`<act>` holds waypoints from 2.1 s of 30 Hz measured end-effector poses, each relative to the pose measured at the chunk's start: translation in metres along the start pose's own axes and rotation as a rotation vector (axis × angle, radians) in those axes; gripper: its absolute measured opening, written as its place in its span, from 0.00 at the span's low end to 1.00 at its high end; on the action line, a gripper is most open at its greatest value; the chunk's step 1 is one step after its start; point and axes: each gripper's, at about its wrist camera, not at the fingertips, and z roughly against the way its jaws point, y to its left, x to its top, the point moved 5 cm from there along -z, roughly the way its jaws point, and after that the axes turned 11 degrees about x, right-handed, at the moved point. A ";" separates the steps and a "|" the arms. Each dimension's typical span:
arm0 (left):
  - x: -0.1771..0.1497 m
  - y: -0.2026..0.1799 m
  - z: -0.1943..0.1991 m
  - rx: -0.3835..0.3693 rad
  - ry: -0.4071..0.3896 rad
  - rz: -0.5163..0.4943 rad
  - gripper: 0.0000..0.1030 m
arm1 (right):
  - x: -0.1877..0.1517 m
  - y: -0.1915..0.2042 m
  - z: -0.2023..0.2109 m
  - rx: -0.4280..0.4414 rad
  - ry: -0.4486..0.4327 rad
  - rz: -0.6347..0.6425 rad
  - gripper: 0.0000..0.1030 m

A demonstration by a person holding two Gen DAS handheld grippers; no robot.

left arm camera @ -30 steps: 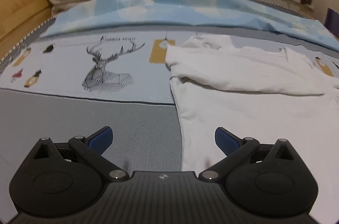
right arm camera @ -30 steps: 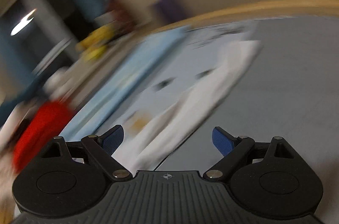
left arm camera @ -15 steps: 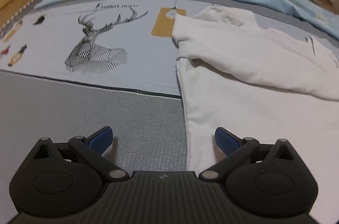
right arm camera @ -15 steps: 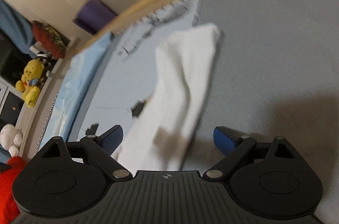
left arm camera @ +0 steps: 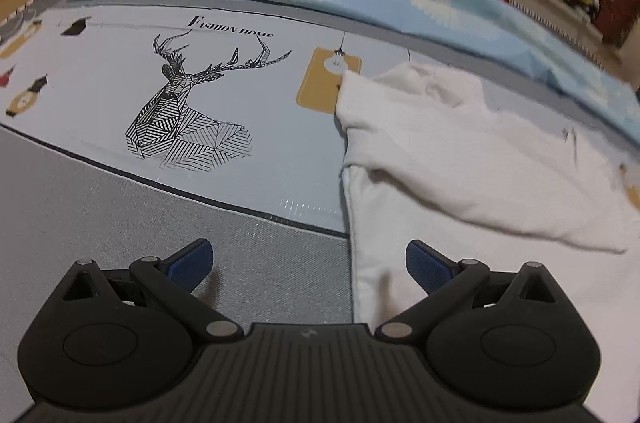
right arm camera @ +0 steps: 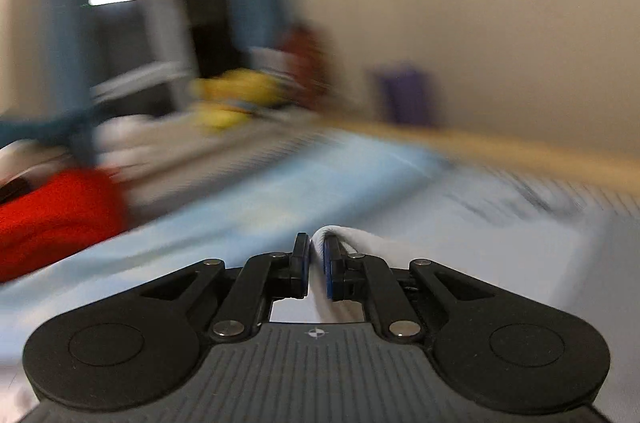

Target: Fold small clothes

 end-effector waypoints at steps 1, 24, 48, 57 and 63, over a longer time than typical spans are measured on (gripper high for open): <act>0.001 0.001 0.002 -0.004 -0.005 0.005 1.00 | -0.001 0.046 0.008 0.084 -0.019 0.092 0.07; 0.051 -0.002 0.023 -0.070 -0.133 0.069 1.00 | -0.126 0.113 0.087 0.241 0.298 0.315 0.81; 0.129 -0.151 -0.101 -0.223 0.024 -0.156 0.02 | -0.128 0.048 0.042 0.093 0.306 0.127 0.81; 0.139 -0.121 0.005 -0.398 -0.097 -0.131 0.02 | -0.132 0.050 0.043 0.108 0.302 0.126 0.81; 0.116 -0.065 -0.062 -0.311 0.185 -0.006 0.03 | -0.132 0.060 0.045 0.144 0.290 0.133 0.81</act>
